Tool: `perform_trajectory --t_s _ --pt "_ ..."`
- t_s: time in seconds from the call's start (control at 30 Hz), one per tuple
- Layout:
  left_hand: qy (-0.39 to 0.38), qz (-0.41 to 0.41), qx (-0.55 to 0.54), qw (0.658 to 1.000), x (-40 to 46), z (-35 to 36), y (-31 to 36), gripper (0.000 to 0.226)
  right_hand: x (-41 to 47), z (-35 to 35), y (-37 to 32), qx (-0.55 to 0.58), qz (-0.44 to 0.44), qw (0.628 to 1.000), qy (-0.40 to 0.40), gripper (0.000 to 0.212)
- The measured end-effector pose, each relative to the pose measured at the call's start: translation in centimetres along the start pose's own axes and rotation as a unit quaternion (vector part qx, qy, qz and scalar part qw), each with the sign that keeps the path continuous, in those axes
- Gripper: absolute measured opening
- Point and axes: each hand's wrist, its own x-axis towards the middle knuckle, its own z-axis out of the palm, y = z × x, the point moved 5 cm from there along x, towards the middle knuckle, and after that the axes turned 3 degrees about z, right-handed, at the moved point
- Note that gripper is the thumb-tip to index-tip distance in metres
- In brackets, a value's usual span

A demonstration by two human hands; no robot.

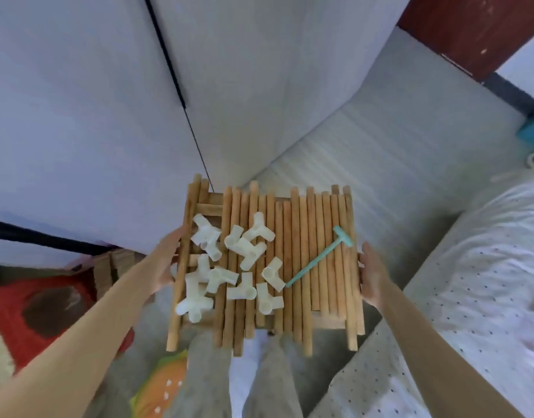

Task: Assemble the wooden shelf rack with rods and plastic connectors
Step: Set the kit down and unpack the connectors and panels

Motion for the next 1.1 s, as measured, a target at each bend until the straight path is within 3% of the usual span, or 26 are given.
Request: perform_trajectory --t_s 0.2,0.37,0.53,0.87,1.1 --pt "-0.038 0.011 0.097 0.994 8.6 4.7 2.1 0.031 5.3 -3.5 4.1 0.109 -0.004 0.99 0.084 0.06" --pt "-0.057 0.009 0.173 0.983 17.7 7.4 -0.2 0.034 12.6 -4.7 10.2 0.163 0.016 0.976 0.141 0.063" --pt "-0.079 -0.011 0.228 0.97 27.5 10.0 -6.1 0.043 21.7 -6.1 17.4 0.194 0.043 0.964 0.177 0.063" --pt "-0.12 0.0 0.316 0.941 49.6 14.0 -22.3 0.037 44.1 -9.9 32.7 0.246 0.041 0.948 0.198 0.051" --pt "-0.153 0.031 0.348 0.925 59.5 17.1 -28.3 0.038 54.5 -11.6 37.8 0.249 -0.004 0.947 0.203 0.054"
